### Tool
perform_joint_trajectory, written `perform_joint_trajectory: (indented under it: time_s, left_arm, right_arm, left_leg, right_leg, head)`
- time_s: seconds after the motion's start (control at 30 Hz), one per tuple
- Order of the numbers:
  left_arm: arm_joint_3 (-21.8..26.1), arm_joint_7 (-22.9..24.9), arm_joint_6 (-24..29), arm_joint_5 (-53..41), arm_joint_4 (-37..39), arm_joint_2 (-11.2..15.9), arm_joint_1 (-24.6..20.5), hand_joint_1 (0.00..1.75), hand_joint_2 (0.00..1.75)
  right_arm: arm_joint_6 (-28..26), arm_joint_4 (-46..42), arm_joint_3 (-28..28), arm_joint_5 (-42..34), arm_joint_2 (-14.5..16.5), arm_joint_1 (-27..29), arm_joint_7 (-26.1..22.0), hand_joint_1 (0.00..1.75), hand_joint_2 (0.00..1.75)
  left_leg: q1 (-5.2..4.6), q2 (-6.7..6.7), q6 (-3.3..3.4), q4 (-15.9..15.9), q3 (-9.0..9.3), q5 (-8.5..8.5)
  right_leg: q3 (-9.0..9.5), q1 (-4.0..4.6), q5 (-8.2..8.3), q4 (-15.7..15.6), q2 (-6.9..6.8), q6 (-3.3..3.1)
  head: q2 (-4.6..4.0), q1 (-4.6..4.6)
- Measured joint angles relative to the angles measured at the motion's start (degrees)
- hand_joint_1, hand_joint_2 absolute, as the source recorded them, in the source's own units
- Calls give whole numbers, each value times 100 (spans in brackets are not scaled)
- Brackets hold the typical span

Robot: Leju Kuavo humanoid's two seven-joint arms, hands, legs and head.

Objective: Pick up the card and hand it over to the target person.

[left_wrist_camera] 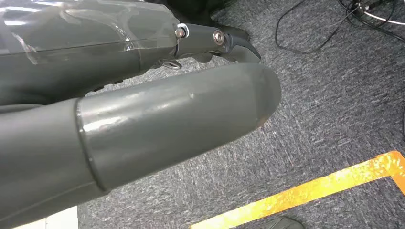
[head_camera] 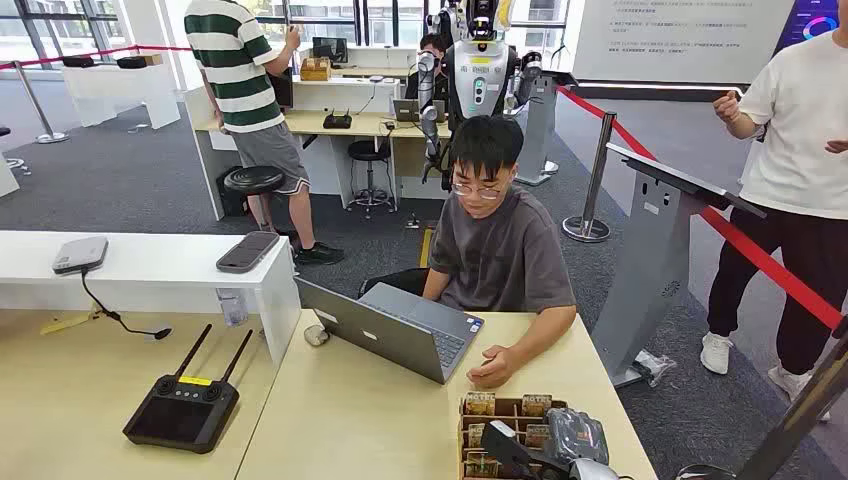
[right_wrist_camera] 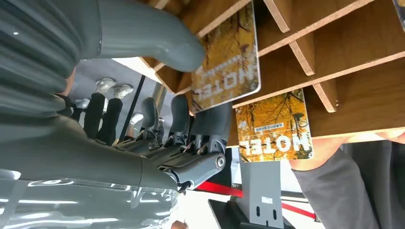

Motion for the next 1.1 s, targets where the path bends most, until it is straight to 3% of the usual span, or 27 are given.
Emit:
perform_joint_trajectory:
  time_s: [0.7,1.1]
  left_arm:
    - [137,-45,40,-12,4,11,46,0,0]
    - [193,-68,49,6,-1,18,74,0,0]
  right_arm:
    - [-67,-650,-233,-585,-90,61,-60,143,175]
    - [-10,-1382,-280,-714,-327,68,-1,158,175]
  left_leg:
    - [-2,5,2,-3,-3,4]
    - [-3,-2,3,2,-7,2]
  right_leg:
    - [-7,-1,4,-1,3,-2]
    - [-8,-3,1,2,-2,0]
  head:
    - [0,0]
    - [0,0]
